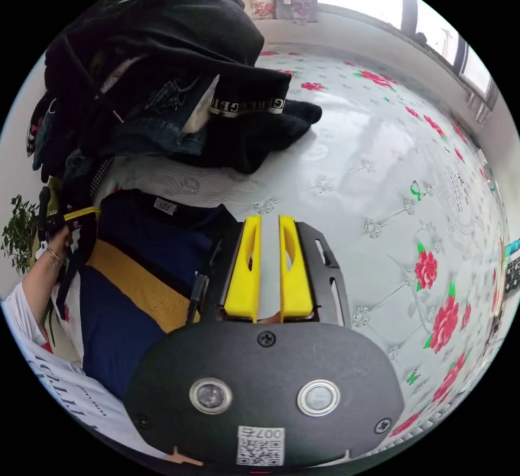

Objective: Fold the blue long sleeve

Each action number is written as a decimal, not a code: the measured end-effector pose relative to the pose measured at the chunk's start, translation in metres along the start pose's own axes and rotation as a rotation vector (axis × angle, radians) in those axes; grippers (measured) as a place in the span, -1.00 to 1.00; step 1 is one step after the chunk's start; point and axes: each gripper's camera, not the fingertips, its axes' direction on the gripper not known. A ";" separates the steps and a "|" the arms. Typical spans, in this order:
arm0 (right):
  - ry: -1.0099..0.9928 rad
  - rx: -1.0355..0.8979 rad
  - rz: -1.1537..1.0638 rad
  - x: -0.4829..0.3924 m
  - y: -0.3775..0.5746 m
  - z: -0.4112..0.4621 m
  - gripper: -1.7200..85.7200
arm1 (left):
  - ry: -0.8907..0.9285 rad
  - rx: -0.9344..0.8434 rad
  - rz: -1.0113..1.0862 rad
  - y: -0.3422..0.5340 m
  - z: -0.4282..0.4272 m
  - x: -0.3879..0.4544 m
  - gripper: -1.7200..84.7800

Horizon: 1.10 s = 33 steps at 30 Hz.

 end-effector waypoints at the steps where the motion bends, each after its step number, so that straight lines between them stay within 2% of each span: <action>1: 0.023 0.020 -0.004 0.003 0.011 -0.014 -0.91 | 0.026 -0.007 -0.041 0.000 -0.003 -0.010 -0.85; 5: 0.086 0.012 0.008 0.019 0.074 -0.046 -0.91 | 0.033 0.097 -0.137 0.034 -0.042 -0.033 -0.85; 9: 0.230 -0.187 0.124 0.054 0.165 -0.034 -0.93 | 0.073 0.135 -0.180 0.084 -0.070 -0.032 -0.84; 11: 0.264 -0.293 0.145 0.066 0.190 -0.020 -0.94 | 0.111 0.103 -0.186 0.115 -0.077 -0.023 -0.85; 12: 0.248 -0.210 0.107 0.067 0.201 -0.027 -0.95 | 0.118 0.085 -0.181 0.122 -0.077 -0.020 -0.85; 15: 0.397 -0.294 0.094 0.088 0.208 -0.024 -0.96 | 0.142 -0.028 -0.195 0.154 -0.075 -0.013 -0.86; 17: 0.597 -0.429 0.137 0.119 0.213 -0.016 -0.96 | 0.155 -0.091 -0.251 0.180 -0.080 -0.021 -0.87; 19: 0.773 -0.584 0.302 0.185 0.233 -0.019 -0.96 | 0.170 -0.124 -0.306 0.198 -0.085 -0.030 -0.86; 21: 0.801 -0.635 0.467 0.225 0.248 -0.037 -0.96 | 0.188 -0.160 -0.340 0.212 -0.091 -0.037 -0.86; 24: 0.675 -0.425 0.578 0.236 0.248 -0.083 -0.96 | 0.174 -0.182 -0.383 0.228 -0.104 -0.042 -0.85; 26: 0.616 -0.274 0.562 0.218 0.240 -0.105 -0.96 | 0.191 -0.188 -0.402 0.233 -0.112 -0.039 -0.84; 28: 0.401 -0.123 0.420 0.170 0.231 -0.118 -0.95 | 0.221 -0.183 -0.398 0.236 -0.118 -0.034 -0.83; 30: 0.209 -0.081 0.276 0.122 0.230 -0.117 -0.93 | 0.233 -0.189 -0.378 0.240 -0.125 -0.027 -0.82; 33: -0.060 -0.148 0.030 0.034 0.247 -0.106 -0.86 | 0.243 -0.208 -0.335 0.254 -0.139 -0.014 -0.79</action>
